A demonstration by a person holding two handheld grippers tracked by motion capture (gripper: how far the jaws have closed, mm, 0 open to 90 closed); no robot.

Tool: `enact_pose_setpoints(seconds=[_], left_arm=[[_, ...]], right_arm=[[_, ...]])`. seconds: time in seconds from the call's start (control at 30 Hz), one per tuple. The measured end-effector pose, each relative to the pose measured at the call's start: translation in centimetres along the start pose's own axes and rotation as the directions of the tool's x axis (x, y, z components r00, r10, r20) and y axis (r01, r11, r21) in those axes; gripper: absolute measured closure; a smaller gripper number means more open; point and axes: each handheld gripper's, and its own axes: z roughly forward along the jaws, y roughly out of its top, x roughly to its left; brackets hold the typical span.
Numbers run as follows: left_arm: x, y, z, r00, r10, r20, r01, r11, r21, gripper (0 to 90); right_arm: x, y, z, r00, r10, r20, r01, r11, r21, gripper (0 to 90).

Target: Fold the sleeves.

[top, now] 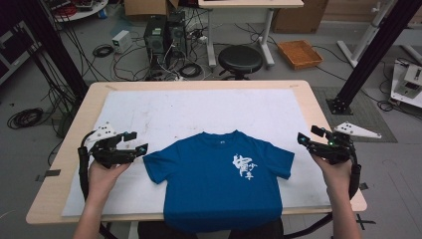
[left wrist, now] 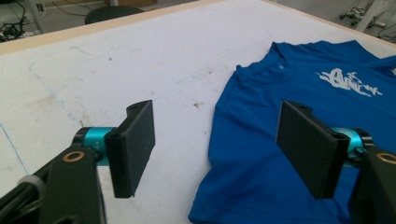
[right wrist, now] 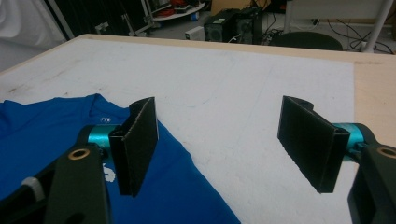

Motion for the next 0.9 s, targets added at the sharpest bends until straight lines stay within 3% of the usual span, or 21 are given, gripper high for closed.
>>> enact_pose_setpoints(seconds=[0.2, 0.23, 0.4, 0.57, 0.9], left_arm=[[1.0, -1.3, 0.4, 0.9991, -0.037, 0.022, 0.035, 0.9957, 0.085, 40.4], [1.3, -1.7, 0.8, 0.9980, -0.060, 0.019, 0.057, 0.9902, 0.127, 42.8], [1.7, -2.4, 1.2, 0.9965, -0.081, 0.020, 0.076, 0.9818, 0.174, 52.4], [2.0, -3.0, 2.0, 0.9912, -0.131, 0.019, 0.123, 0.9657, 0.228, 56.4], [1.8, -3.3, 2.7, 0.9949, -0.099, 0.020, 0.089, 0.9557, 0.280, 64.7]], right_arm=[[-0.1, -0.1, 0.2, 1.0000, -0.001, 0.002, 0.001, 1.0000, 0.006, 28.7], [-0.1, -0.2, 0.2, 1.0000, 0.001, 0.006, -0.002, 1.0000, 0.007, 28.7], [-0.2, -0.2, 0.2, 1.0000, 0.006, 0.007, -0.006, 1.0000, 0.003, 28.8], [-0.3, -0.3, 0.2, 0.9998, 0.016, 0.010, -0.016, 0.9999, -0.001, 28.8], [-0.3, -0.3, 0.1, 0.9998, 0.015, 0.013, -0.015, 0.9999, 0.000, 29.1]])
